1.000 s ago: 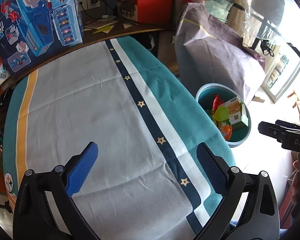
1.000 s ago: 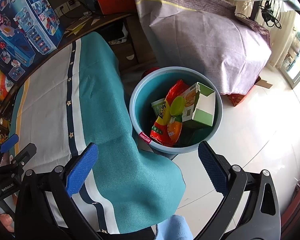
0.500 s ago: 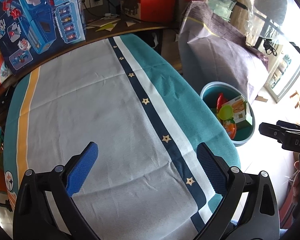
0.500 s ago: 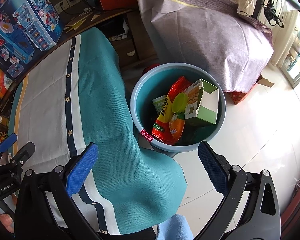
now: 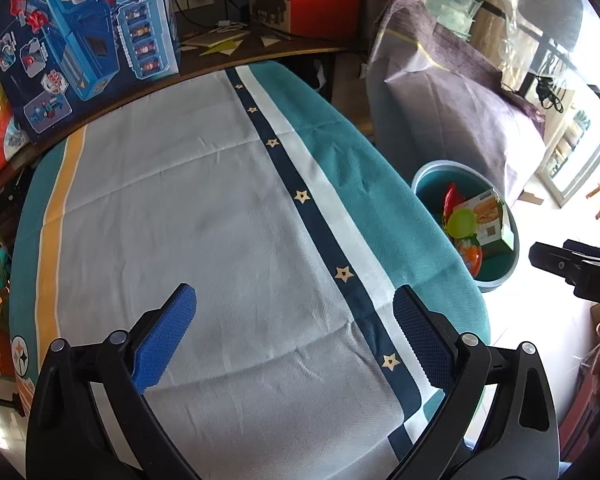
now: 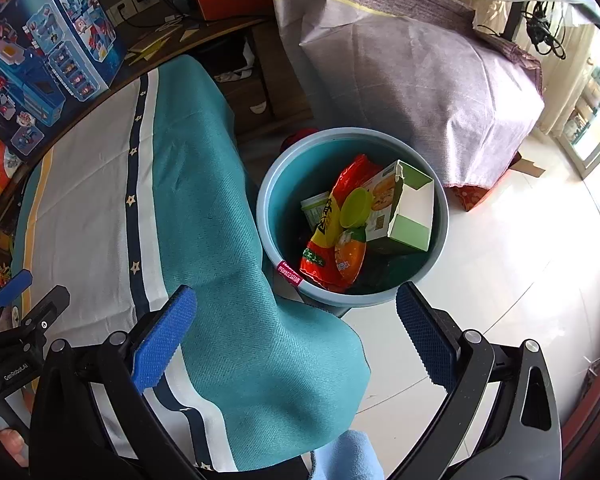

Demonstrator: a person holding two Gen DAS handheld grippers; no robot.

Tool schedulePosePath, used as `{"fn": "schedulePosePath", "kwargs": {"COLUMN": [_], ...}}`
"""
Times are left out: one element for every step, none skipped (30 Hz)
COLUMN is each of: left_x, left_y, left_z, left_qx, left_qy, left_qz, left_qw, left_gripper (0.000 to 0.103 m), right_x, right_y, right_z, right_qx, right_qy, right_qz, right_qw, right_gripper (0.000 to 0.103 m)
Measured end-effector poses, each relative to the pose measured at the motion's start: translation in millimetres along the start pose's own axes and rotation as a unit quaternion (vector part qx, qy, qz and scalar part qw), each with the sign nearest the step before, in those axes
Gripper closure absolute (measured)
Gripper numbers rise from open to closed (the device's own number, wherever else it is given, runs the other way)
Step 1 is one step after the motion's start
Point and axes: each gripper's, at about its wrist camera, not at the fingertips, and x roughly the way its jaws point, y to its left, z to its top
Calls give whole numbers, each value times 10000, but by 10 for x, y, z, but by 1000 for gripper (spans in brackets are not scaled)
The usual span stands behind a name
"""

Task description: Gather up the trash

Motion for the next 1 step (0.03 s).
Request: {"fn": "schedulePosePath", "kwargs": {"left_x": [-1], "left_y": [-1], "left_z": [1], "left_qx": [-4], "left_qy": [0], "left_qz": [-15], "left_qw": [10000], "left_gripper": [4], "right_x": [-4], "right_y": [-6], "right_z": [1], "right_qx": [11], "right_qy": [-8], "right_qz": [-3], "right_qw": [10000], "right_gripper": [7]}}
